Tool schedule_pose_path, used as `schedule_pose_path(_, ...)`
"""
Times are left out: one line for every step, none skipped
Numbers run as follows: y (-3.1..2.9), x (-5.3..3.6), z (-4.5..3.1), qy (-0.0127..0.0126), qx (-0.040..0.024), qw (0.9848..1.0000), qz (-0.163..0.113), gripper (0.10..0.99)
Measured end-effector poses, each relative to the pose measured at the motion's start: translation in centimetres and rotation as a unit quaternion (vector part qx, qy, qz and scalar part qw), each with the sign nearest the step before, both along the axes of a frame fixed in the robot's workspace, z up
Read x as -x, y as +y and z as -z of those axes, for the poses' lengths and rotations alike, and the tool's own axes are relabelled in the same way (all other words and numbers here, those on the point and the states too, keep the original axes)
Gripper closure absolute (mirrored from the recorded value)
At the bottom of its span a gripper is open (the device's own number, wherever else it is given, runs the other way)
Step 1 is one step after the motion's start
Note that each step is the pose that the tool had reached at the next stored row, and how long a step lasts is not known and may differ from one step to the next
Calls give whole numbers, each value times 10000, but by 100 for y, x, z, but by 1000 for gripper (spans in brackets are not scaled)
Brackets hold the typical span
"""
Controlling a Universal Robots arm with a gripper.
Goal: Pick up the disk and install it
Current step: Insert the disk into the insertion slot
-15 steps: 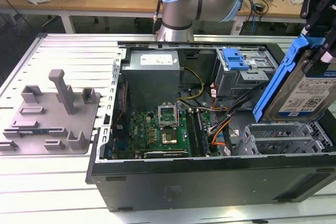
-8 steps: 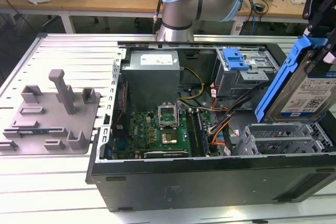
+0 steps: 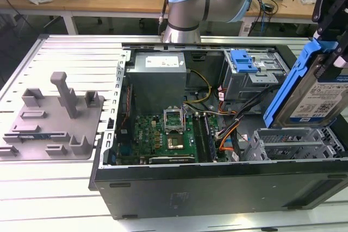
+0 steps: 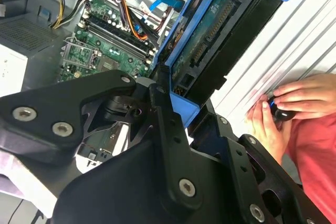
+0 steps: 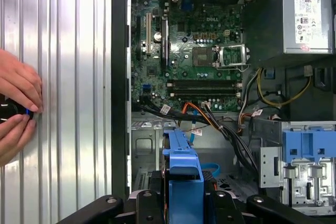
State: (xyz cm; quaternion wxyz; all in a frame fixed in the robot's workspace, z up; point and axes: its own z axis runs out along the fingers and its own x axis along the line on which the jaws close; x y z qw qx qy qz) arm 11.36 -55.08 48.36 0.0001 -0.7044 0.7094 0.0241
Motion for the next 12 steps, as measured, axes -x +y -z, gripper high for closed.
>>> schedule_pose_path(0,0,5,0,0,10000,-11,718)
schedule_pose_path(0,0,11,0,0,10000,-23,718)
schedule_pose_path(0,0,18,0,0,10000,-38,718)
schedule_pose_path(0,0,23,0,0,10000,-49,718)
schedule_pose_path(0,0,27,0,0,10000,-58,718)
schedule_pose_path(0,0,34,0,0,10000,-73,718)
schedule_pose_path(0,0,42,0,0,10000,-86,718)
schedule_pose_path(0,0,48,0,0,10000,-89,718)
schedule_pose_path(0,-1,54,0,1,10000,-90,718)
schedule_pose_path(0,-1,59,0,1,10000,-90,718)
schedule_pose_path(-1,-2,63,0,1,10000,-90,718)
schedule_pose_path(-2,-2,66,0,1,10000,-90,718)
